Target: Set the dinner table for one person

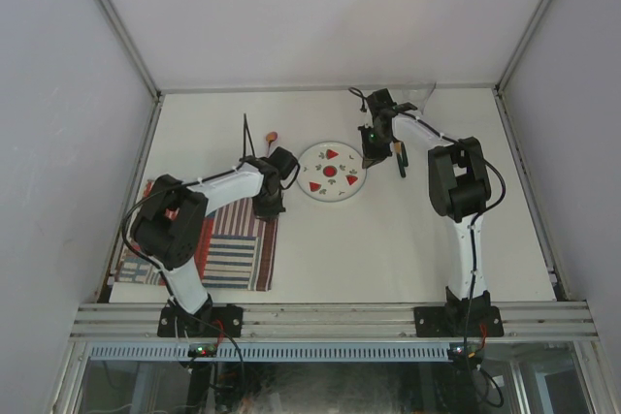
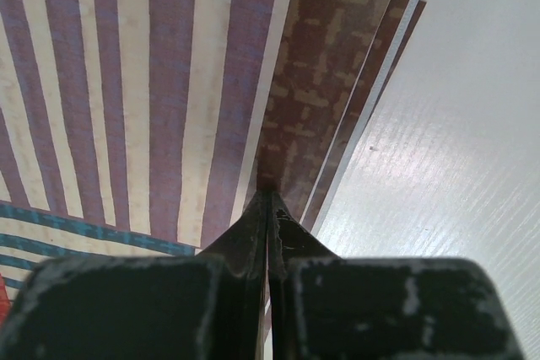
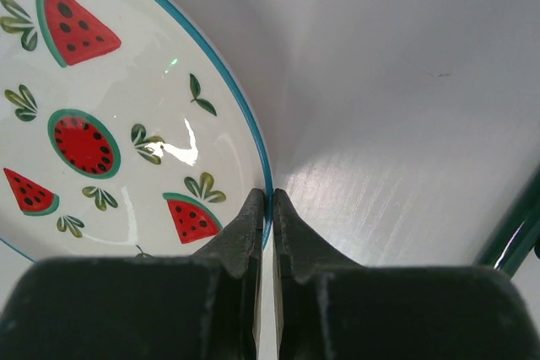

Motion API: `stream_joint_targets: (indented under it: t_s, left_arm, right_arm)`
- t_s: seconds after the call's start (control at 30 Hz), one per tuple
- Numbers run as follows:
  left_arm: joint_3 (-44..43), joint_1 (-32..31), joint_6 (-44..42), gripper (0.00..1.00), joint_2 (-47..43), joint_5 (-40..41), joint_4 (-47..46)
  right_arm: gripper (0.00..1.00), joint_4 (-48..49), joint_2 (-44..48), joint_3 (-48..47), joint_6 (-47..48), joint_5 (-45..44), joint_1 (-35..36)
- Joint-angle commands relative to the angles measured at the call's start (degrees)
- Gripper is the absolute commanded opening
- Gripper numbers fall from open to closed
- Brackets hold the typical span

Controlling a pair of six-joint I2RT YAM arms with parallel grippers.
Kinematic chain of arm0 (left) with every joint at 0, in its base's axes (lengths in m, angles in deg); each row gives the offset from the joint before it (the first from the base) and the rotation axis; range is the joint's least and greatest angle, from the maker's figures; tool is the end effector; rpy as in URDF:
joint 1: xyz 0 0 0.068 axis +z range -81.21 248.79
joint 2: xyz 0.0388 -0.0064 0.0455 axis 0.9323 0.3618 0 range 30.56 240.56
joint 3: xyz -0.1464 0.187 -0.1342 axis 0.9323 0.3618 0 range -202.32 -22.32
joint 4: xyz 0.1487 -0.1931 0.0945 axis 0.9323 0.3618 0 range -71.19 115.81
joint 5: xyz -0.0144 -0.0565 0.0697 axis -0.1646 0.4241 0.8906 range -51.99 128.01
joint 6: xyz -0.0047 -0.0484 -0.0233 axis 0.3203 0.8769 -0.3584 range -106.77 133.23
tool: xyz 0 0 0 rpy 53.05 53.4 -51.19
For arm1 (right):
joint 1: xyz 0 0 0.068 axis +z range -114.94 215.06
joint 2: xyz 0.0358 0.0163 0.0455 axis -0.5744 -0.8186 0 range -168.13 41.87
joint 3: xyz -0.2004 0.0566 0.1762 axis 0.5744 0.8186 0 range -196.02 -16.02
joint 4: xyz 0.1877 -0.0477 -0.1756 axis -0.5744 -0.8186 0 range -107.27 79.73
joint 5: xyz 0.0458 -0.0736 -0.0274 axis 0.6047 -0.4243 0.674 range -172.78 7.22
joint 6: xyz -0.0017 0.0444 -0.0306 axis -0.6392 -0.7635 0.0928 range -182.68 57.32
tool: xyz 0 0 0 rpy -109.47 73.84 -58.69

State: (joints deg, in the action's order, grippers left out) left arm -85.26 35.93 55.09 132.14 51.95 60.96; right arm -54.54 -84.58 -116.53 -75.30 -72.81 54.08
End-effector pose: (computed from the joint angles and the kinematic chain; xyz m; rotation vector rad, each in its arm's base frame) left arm 0.2727 -0.1660 0.1589 -0.2529 2.8527 0.1381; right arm 0.4331 0.1558 0.1699 -0.2012 2.8264 0.3726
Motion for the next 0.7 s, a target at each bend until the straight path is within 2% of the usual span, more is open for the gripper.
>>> stream_joint_targets:
  t_s: [0.0,0.27,0.67]
  left_arm:
    - [-1.74,0.08,0.76,0.00,6.76,-3.32,-7.21]
    - [-11.04,0.12,-0.72,0.00,12.29,-4.10,-5.89]
    - [-15.31,1.46,-1.07,0.00,15.21,-3.32,-5.85]
  right_arm:
    - [0.00,0.32,-0.38,-0.55,1.09,-0.81,1.27]
    - [0.00,0.11,-0.02,-0.65,1.45,-2.05,1.08]
    - [0.00,0.24,0.15,-0.17,1.37,-1.15,0.74]
